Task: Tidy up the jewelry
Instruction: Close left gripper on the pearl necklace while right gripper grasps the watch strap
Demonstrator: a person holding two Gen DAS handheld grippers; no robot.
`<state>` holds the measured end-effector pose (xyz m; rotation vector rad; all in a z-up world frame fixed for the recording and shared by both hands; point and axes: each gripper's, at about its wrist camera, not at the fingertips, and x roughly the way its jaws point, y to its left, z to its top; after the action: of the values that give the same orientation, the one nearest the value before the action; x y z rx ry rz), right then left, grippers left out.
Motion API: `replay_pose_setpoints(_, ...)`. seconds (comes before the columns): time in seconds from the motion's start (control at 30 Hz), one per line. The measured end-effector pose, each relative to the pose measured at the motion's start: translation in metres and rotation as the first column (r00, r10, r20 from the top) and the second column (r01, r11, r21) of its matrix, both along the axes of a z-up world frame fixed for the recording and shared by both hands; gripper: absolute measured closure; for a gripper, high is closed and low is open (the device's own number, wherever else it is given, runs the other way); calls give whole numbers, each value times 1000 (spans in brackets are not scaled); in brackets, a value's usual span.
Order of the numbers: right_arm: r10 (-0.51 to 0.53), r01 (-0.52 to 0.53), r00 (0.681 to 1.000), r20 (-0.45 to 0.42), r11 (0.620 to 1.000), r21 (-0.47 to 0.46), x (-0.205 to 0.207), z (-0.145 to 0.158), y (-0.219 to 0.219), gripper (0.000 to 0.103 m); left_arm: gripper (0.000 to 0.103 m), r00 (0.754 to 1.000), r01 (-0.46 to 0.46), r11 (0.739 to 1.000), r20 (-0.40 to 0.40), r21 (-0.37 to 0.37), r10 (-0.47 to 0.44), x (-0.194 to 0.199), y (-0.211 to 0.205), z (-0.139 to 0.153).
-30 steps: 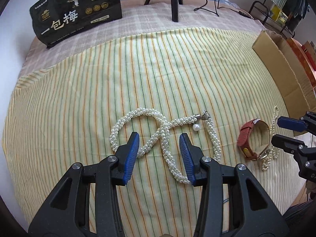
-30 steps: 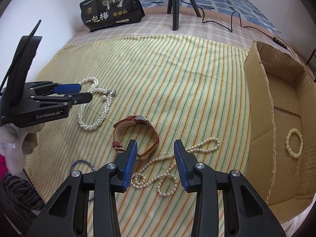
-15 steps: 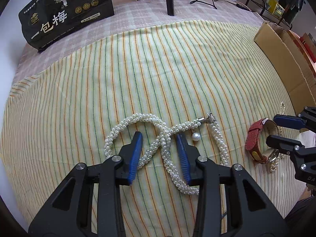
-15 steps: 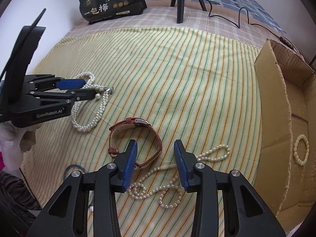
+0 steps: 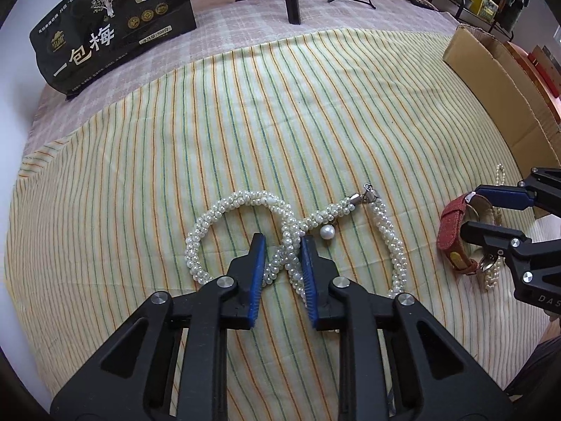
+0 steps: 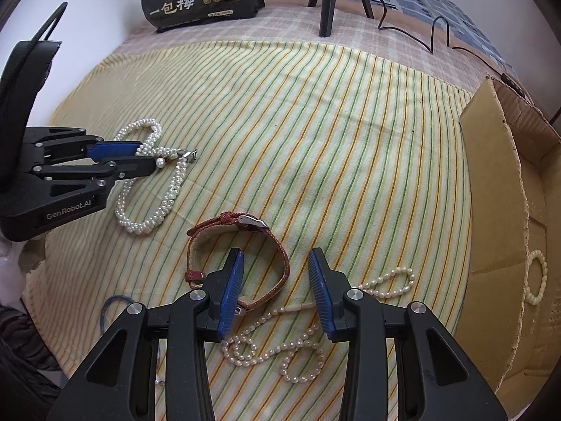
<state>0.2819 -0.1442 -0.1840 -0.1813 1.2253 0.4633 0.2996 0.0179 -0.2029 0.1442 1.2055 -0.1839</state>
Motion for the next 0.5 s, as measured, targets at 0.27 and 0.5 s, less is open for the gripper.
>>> replay_pose_setpoints(0.27, 7, -7, 1000, 24, 1000, -20, -1, 1, 3, 96, 97, 999, -39, 999, 12, -31, 40, -1, 5, 9)
replay_pose_setpoints(0.5, 0, 0, 999, 49, 1000, 5, -3, 13, -1, 97, 97, 994, -76, 991, 71, -112, 84, -11, 18, 43)
